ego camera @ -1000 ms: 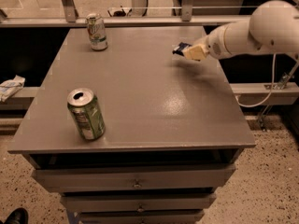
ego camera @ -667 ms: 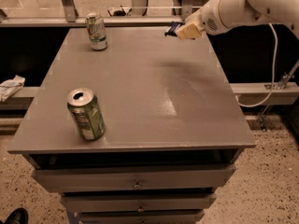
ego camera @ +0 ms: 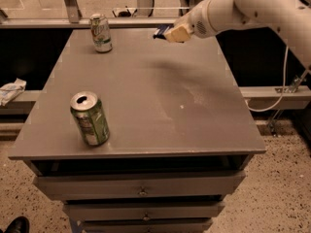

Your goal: Move rxbar blueberry near 7up can

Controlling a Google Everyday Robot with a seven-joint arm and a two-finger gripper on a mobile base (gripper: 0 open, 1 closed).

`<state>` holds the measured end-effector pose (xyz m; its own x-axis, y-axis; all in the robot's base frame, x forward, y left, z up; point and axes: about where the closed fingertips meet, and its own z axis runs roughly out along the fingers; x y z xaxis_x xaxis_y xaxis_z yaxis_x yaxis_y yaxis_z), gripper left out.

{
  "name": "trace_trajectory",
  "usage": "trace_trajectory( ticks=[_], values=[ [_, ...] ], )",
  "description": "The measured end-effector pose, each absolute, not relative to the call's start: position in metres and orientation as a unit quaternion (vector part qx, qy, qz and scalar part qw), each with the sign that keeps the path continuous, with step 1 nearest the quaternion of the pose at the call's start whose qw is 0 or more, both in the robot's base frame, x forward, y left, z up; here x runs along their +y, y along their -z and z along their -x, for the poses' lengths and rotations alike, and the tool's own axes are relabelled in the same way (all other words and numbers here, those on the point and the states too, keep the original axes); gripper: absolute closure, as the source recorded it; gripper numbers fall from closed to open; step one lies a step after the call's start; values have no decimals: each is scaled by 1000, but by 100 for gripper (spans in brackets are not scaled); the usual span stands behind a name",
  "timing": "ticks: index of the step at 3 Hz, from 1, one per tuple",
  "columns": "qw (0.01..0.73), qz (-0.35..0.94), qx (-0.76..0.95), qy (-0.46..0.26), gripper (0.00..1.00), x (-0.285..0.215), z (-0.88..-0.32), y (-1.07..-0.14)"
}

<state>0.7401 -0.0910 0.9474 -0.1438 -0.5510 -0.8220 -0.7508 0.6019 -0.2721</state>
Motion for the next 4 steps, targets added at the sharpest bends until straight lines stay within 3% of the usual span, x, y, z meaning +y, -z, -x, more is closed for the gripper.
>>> trace_trajectory(
  ticks=[1,4],
  values=[
    [495,421,744,-159,100,-35,-752,-928],
    [482,425,727,-243,100,68,-766,-895]
  ],
)
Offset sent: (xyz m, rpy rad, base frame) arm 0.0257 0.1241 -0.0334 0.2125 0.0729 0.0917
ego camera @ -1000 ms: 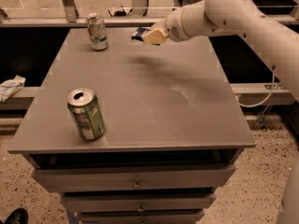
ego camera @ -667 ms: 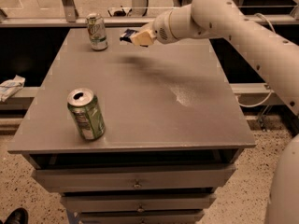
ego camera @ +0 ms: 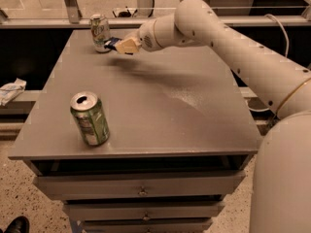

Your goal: Move rxbar blueberry near 7up can

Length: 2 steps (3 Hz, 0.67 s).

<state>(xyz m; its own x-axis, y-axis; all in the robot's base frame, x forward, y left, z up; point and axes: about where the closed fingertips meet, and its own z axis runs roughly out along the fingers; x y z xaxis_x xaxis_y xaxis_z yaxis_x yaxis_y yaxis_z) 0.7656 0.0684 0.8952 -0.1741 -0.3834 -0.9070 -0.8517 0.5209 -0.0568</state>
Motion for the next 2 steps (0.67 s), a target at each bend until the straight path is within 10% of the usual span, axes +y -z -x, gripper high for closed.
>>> trace_trajectory(
  ticks=[1,2],
  values=[
    [478,427,726,-249,98,85,-775,-882],
    [481,427,728,-236,76,85,-790,-875]
  ],
)
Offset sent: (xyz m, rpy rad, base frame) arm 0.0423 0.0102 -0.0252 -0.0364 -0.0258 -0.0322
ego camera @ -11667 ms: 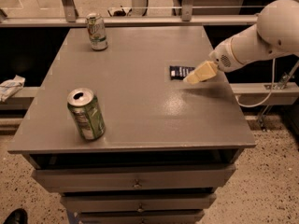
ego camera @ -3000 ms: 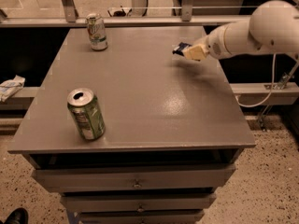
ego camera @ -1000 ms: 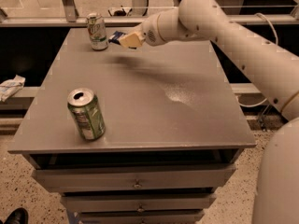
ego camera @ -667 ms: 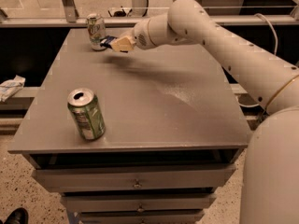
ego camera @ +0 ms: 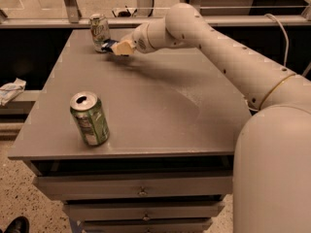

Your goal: Move rxbar blueberry near 7up can

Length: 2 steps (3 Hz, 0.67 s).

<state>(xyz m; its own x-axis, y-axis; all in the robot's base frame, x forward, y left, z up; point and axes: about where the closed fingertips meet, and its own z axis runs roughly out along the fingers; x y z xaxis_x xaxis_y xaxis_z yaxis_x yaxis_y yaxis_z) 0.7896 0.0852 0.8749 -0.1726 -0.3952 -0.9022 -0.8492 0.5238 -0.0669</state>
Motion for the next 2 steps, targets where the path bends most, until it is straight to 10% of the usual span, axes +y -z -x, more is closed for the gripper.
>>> trace_trajectory(
  ticks=[2],
  values=[
    [485,421,730,-234,13,85,-803,-870]
  ],
)
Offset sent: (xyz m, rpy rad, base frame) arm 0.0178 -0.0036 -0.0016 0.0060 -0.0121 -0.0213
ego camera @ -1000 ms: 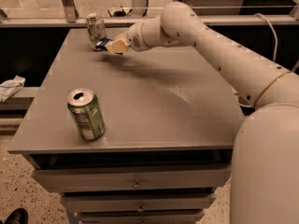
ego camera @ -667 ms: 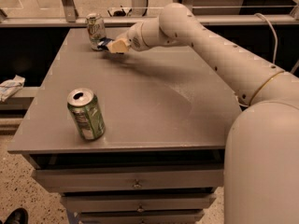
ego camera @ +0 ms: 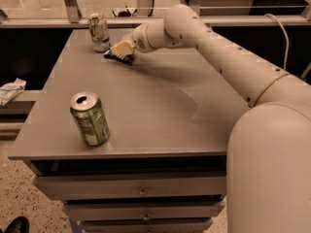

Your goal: Move rxbar blueberry near 7up can

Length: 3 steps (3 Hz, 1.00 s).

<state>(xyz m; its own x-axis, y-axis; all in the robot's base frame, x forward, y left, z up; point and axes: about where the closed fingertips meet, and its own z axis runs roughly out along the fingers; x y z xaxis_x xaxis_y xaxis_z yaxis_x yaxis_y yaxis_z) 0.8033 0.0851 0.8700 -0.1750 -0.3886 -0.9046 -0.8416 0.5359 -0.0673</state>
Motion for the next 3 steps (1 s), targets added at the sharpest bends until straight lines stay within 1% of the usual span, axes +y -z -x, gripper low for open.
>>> trace_trajectory(
  ticks=[1,2,3],
  values=[
    [485,417,733,-231,0,76,-805,-870],
    [484,408,740,-228,0,46,-803,-875],
    [488,393,748,-218,0,-18,-797,-892]
  ],
)
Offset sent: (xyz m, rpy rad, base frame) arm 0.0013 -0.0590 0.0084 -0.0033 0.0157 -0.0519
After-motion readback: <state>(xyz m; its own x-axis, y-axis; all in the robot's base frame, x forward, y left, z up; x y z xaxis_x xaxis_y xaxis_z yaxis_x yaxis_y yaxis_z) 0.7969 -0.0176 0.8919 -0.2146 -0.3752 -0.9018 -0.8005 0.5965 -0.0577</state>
